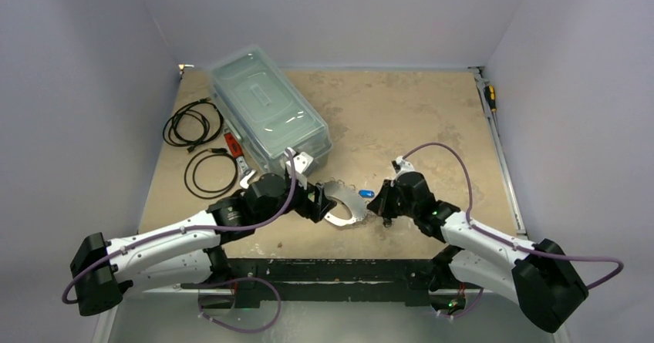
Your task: Put the keys on the keyring
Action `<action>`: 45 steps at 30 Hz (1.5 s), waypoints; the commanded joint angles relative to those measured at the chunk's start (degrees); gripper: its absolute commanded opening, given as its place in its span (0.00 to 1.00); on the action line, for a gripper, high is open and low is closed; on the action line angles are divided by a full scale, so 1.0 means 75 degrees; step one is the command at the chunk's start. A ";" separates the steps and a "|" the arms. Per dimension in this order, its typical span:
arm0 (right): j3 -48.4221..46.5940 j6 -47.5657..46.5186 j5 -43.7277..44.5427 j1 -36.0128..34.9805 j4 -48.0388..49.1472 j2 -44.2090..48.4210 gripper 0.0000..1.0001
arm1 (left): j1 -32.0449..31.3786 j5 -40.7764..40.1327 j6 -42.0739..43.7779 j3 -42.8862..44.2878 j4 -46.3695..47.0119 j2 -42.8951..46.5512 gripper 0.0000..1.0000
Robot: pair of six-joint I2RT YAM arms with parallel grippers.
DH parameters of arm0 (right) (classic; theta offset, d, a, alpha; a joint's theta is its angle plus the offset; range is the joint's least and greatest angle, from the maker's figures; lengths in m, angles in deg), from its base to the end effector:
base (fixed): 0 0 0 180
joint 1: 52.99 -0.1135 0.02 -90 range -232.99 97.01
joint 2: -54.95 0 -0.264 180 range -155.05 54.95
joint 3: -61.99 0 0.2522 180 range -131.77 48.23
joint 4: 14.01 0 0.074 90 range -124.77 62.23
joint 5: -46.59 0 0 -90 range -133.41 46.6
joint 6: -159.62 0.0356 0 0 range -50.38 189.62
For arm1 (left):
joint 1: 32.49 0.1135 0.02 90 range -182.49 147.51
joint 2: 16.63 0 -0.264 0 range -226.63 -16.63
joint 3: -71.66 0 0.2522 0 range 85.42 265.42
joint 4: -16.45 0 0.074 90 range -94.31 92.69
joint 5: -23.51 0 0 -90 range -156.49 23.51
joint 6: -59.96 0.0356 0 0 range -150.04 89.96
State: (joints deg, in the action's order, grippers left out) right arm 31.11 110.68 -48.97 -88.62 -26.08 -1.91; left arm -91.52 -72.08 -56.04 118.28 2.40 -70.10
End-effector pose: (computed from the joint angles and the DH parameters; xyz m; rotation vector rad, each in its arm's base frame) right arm 0.1513 0.1127 0.1566 0.0561 2.3646 0.8048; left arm 0.1139 -0.1830 0.2565 0.5139 1.9743 -0.8754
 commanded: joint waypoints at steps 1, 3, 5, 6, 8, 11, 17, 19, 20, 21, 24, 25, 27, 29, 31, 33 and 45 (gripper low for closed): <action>-0.0562 -0.0356 0.0084 -0.0034 -0.0390 0.0170 0.00 | -0.0040 -0.0029 -0.0065 0.0672 -0.0589 0.0226 0.73; -0.0724 -0.0539 0.0133 -0.0041 -0.0606 0.0225 0.00 | -0.0040 -0.0076 -0.0051 0.0797 -0.0794 0.0275 0.73; -0.0902 -0.0718 0.0175 -0.0035 -0.0782 0.0292 0.00 | -0.0042 -0.0078 -0.0061 0.0895 -0.0944 0.0333 0.73; -0.0983 -0.0853 0.0170 -0.0041 -0.0839 0.0336 0.00 | -0.0040 -0.0070 -0.0055 0.0963 -0.1030 0.0359 0.73; -0.1198 -0.1160 0.0167 -0.0038 -0.0981 0.0404 0.00 | -0.0041 -0.0068 -0.0002 0.1179 -0.1359 0.0390 0.73; -0.1527 -0.1670 0.0065 -0.0035 -0.1163 0.0415 0.00 | -0.0040 -0.0059 0.0156 0.1633 -0.1904 0.0391 0.74; -0.2109 -0.2570 -0.0129 -0.0039 -0.1152 0.0624 0.00 | -0.0040 -0.0129 0.0972 0.2706 -0.3155 0.0458 0.76; -0.2209 -0.2943 -0.0220 -0.0040 -0.1111 0.0793 0.00 | -0.0042 -0.0268 0.1297 0.2834 -0.3328 0.0563 0.77; -0.2260 -0.3085 -0.0300 -0.0040 -0.1065 0.0866 0.00 | -0.0040 -0.0340 0.1458 0.2865 -0.3379 0.0619 0.78; -0.2294 -0.3217 -0.0421 -0.0047 -0.0988 0.0932 0.00 | -0.0040 -0.0390 0.1613 0.2880 -0.3400 0.0657 0.78; -0.2593 -0.3429 -0.0735 -0.0053 -0.0960 0.0975 0.00 | -0.0040 -0.0458 0.2156 0.2858 -0.3375 0.0810 0.79; -0.2692 -0.3474 -0.0845 -0.0057 -0.0964 0.0964 0.00 | -0.0040 -0.0462 0.2312 0.2808 -0.3297 0.0864 0.79; -0.2882 -0.3519 -0.0984 -0.0069 -0.0925 0.0876 0.00 | -0.0040 -0.0481 0.2607 0.2706 -0.3143 0.0950 0.80; -0.3213 -0.3645 -0.0954 -0.0103 -0.1139 0.0700 0.00 | -0.0040 -0.0530 0.2791 0.2584 -0.2955 0.0999 0.80; -0.3379 -0.3803 -0.0861 -0.0147 -0.1329 0.0565 0.00 | -0.0046 -0.0507 0.2903 0.2521 -0.2877 0.1012 0.80; -0.3465 -0.3962 -0.0919 -0.0180 -0.1351 0.0511 0.00 | -0.0046 -0.0373 0.3023 0.2426 -0.2756 0.1037 0.80; -0.4661 -0.5341 -0.1387 -0.1256 -0.2338 -0.0428 0.00 | -0.0023 0.1172 0.3356 0.1873 -0.2267 0.1713 0.77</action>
State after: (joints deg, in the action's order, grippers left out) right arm 1.91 76.76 -58.04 -94.31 -41.20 -3.66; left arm -91.52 -68.91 -32.35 132.60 -18.26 -58.93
